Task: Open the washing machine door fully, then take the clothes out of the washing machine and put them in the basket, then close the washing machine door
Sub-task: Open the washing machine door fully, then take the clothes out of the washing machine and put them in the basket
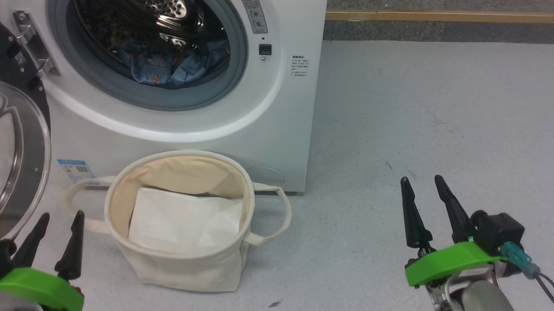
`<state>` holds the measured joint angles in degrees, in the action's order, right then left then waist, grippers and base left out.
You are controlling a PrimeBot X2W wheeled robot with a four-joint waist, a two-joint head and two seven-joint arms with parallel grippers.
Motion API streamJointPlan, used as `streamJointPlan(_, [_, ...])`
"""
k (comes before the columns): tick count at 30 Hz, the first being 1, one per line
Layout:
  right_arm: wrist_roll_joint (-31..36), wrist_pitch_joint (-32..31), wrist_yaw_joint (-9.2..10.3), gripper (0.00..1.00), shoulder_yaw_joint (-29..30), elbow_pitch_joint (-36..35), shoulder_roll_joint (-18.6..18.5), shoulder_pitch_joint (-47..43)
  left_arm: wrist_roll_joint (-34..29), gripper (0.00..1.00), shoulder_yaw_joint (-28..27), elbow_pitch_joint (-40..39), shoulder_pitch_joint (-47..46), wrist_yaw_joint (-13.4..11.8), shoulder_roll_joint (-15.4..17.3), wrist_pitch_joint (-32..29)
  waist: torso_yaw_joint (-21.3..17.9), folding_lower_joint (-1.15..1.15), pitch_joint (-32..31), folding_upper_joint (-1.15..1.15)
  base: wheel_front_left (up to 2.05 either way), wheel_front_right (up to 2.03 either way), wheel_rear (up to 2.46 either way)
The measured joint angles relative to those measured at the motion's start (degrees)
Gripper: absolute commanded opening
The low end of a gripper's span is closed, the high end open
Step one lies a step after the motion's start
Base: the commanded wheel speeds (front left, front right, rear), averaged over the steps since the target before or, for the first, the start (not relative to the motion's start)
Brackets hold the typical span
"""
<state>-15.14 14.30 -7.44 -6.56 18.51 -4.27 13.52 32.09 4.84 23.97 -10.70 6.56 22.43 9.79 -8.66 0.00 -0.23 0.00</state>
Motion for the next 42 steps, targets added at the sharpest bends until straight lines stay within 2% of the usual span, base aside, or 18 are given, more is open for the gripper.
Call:
streamJointPlan(15, [0.0,-0.01,0.0,1.0,0.21,0.18,0.01,0.0,-0.71,1.0,1.43,0.78,-1.79,-0.01,0.86,1.41,-0.29,0.0,-0.02,0.0,0.0,0.0,0.0])
streamJointPlan(23, [0.0,-0.01,0.0,1.0,0.15,0.38,0.02,-0.01,1.41,1.0,1.65,1.13,-2.16,0.05,0.82,1.4,-0.11,0.0,-0.25,0.0,0.1,-0.04,-0.06])
streamJointPlan(37, [-0.08,-0.01,0.0,1.0,-0.35,1.32,0.08,-1.2,2.88,1.0,3.31,1.01,-2.64,0.48,1.27,0.81,0.56,0.0,0.46,0.0,1.47,-1.21,-0.26])
streamJointPlan(42, [-0.08,-0.01,0.0,1.0,-0.35,1.29,0.08,-1.14,2.82,1.0,3.26,0.96,-3.89,-0.26,1.36,0.92,0.58,0.0,0.61,0.0,1.26,-1.31,0.04])
